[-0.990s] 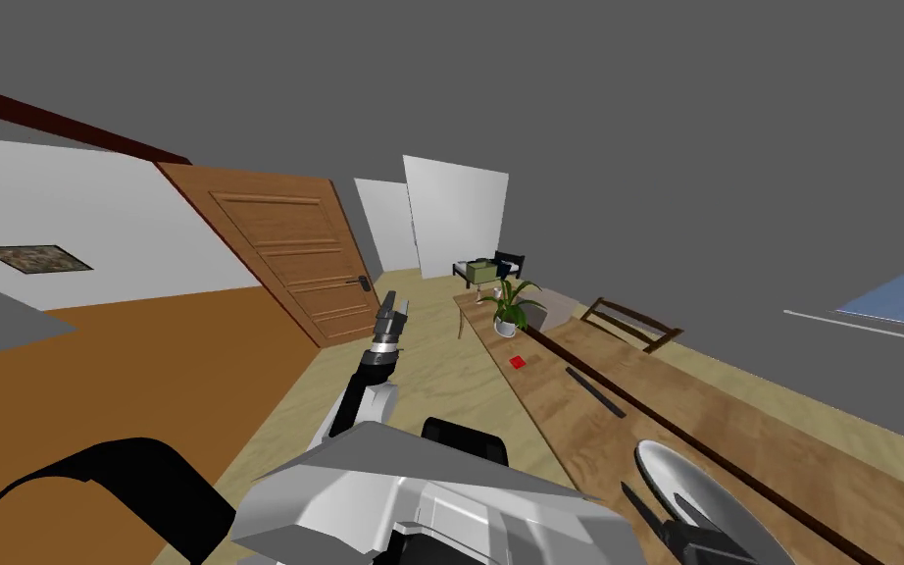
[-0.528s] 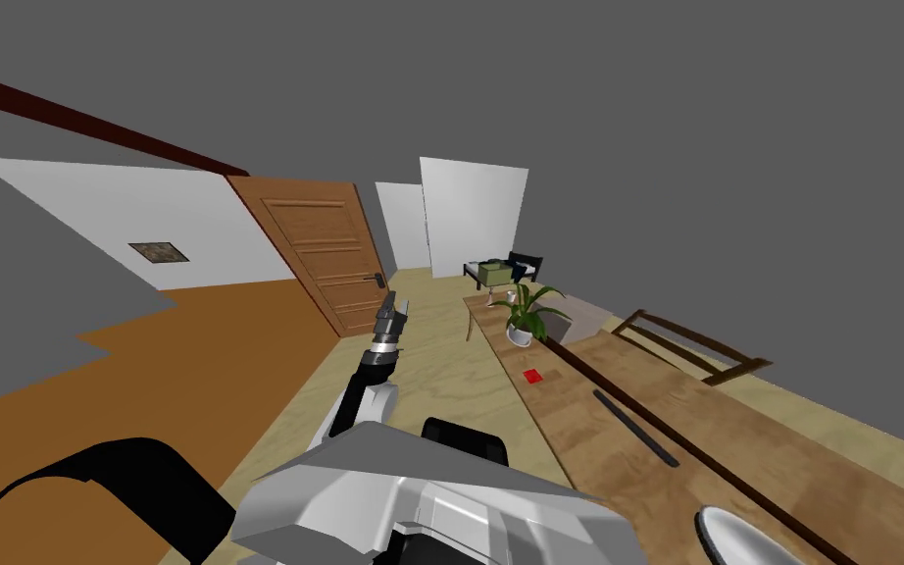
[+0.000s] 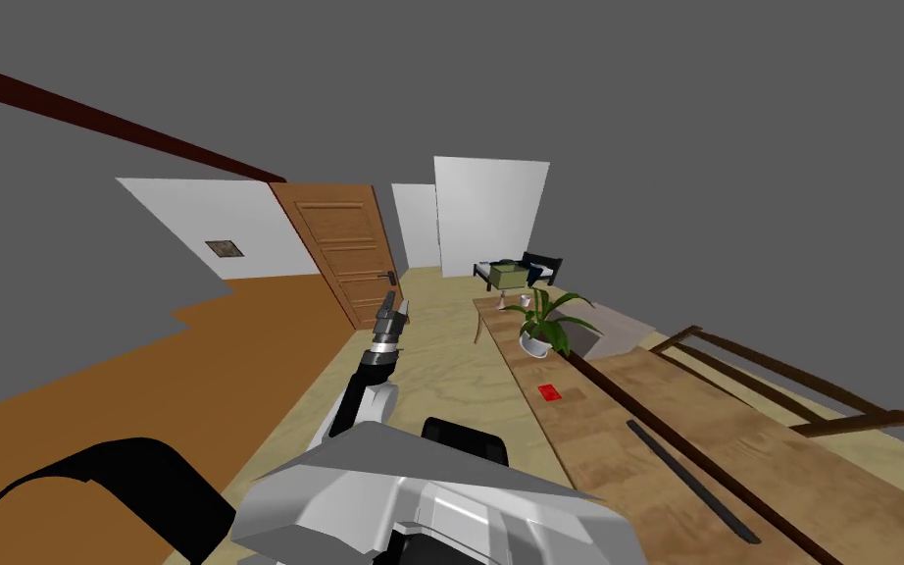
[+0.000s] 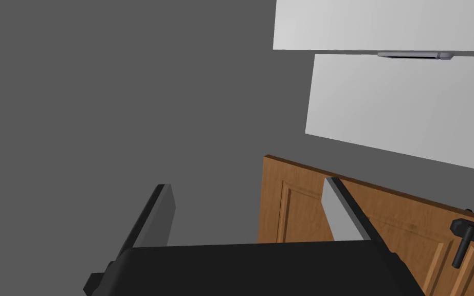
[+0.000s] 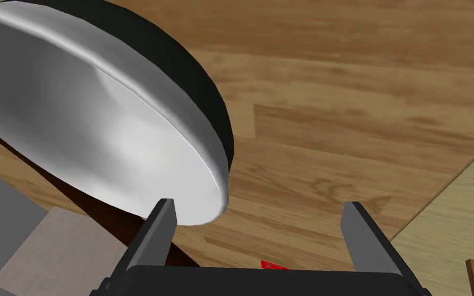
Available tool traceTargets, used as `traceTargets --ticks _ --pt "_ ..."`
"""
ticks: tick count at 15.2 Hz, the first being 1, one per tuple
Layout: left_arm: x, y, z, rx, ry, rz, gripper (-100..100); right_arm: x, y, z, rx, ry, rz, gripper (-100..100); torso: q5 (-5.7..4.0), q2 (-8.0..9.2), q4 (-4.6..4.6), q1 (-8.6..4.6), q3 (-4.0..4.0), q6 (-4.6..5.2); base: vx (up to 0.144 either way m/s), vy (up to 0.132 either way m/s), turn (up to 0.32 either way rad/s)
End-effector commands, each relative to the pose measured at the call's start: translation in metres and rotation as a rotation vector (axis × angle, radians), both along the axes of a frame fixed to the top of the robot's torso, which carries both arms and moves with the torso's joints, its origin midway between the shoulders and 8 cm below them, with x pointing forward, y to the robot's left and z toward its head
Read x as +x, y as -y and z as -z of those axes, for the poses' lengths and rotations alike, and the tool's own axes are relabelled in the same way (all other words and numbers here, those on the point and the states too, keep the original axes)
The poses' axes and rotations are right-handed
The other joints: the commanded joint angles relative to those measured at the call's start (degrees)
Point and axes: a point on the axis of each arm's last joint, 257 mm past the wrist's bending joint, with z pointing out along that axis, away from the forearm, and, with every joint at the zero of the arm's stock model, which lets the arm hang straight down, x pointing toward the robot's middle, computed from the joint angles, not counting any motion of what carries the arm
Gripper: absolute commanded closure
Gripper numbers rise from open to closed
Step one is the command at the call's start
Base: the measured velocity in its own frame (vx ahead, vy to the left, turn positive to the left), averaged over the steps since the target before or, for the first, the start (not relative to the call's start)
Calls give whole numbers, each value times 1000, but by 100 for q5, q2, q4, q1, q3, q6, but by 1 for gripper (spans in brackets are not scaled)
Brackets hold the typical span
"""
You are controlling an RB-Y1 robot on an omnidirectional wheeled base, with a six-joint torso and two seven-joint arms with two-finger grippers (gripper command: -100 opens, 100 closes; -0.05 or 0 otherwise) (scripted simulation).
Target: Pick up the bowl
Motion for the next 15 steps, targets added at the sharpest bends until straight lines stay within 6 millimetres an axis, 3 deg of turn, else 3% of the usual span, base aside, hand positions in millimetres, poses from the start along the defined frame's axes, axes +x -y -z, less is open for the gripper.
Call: traceTargets --ticks 1,2,3,4,5,6,7,8,9,11,15 --pt "0 0 0 0 0 0 0 -20 8 4 -24 -48 -13 -100 0 0 0 0 0 0 39 14 177" --pt "0 0 0 0 0 0 0 -42 16 7 -48 -103 -28 -100 0 -1 0 0 0 1 43 20 244" --pt "0 0 0 0 0 0 0 -42 16 7 -48 -103 -28 -100 1 -2 -1 2 -1 -1 40 15 168" --pt "0 0 0 0 0 0 0 -64 22 9 -68 -155 -43 -100 1 -2 -1 2 -1 2 39 14 164" --pt "0 0 0 0 0 0 0 -64 22 9 -68 -155 -43 -100 0 -2 0 2 -1 1 38 11 140" --pt "0 0 0 0 0 0 0 -84 27 11 -85 -203 -57 -100 1 -1 0 2 -1 3 38 14 164" --pt "0 0 0 0 0 0 0 -84 27 11 -85 -203 -57 -100 1 -1 0 2 -1 0 35 12 148" --pt "0 0 0 0 0 0 0 -102 31 12 -99 -247 -70 -100 1 0 0 2 0 2 35 12 149" --pt "0 0 0 0 0 0 0 -102 31 12 -99 -247 -70 -100 1 1 0 3 0 3 31 7 118" --pt "0 0 0 0 0 0 0 -135 37 12 -119 -322 -92 -100 1 3 0 2 1 1 34 13 195" --pt "0 0 0 0 0 0 0 -159 40 12 -129 -376 -108 -100 1 3 0 2 1 4 32 7 90"
